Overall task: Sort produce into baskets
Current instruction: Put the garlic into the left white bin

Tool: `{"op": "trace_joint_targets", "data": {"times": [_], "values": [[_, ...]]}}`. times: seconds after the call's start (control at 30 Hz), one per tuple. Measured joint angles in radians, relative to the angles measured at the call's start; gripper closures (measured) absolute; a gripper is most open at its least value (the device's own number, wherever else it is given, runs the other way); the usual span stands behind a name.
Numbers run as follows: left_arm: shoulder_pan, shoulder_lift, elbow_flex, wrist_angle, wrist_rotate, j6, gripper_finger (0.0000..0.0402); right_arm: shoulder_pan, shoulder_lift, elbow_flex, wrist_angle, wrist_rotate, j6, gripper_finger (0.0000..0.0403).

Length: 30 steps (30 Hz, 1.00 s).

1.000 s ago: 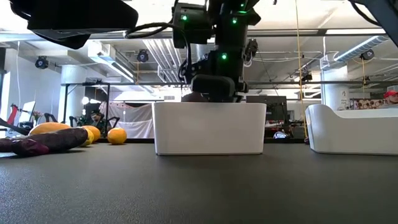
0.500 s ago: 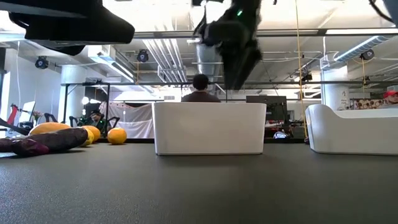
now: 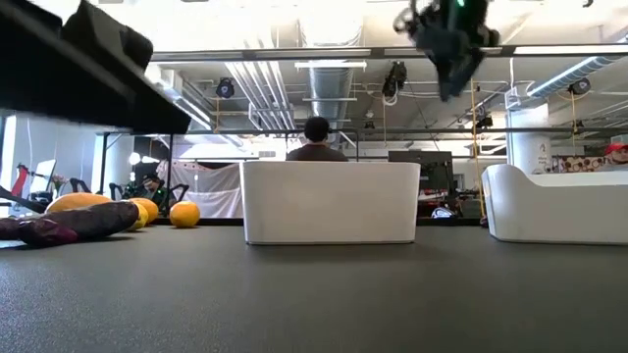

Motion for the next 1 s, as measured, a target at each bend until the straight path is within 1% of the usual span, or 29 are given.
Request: {"op": "trace_joint_targets", "data": {"times": [0.13, 0.2, 0.27, 0.43, 0.57, 0.67, 0.8, 0.9, 1.0], "values": [[0.001, 0.0, -0.033, 0.001, 0.0, -0.008, 0.0235, -0.153, -0.066, -0.145, 0.05, 0.0, -0.088, 0.017], [0.004, 0.0, -0.049, 0.001, -0.007, -0.009, 0.0235, -0.239, -0.075, -0.213, 0.092, -0.006, -0.143, 0.0163], [0.009, 0.0, -0.063, 0.001, -0.04, -0.026, 0.0235, -0.323, -0.067, -0.269, 0.13, -0.02, -0.211, 0.0154], [0.034, 0.0, -0.104, 0.002, -0.115, -0.08, 0.0235, -0.527, 0.022, -0.352, 0.263, -0.092, -0.397, 0.0132], [0.06, 0.0, -0.137, 0.005, -0.115, -0.106, 0.0235, -0.658, 0.139, -0.352, 0.29, -0.076, -0.516, 0.0128], [0.083, 0.0, -0.162, 0.006, -0.115, -0.125, 0.0235, -0.717, 0.235, -0.319, 0.291, -0.074, -0.542, 0.0133], [0.114, 0.0, -0.195, 0.006, -0.115, -0.151, 0.0235, -0.757, 0.346, -0.284, 0.28, -0.059, -0.59, 0.0146], [0.126, -0.001, -0.215, 0.006, -0.115, -0.195, 0.0235, -0.775, 0.4, -0.255, 0.236, -0.007, -0.597, 0.0155], [0.125, -0.01, -0.227, 0.007, -0.107, -0.216, 0.0235, -0.791, 0.428, -0.238, 0.226, 0.015, -0.613, 0.0162]]}}
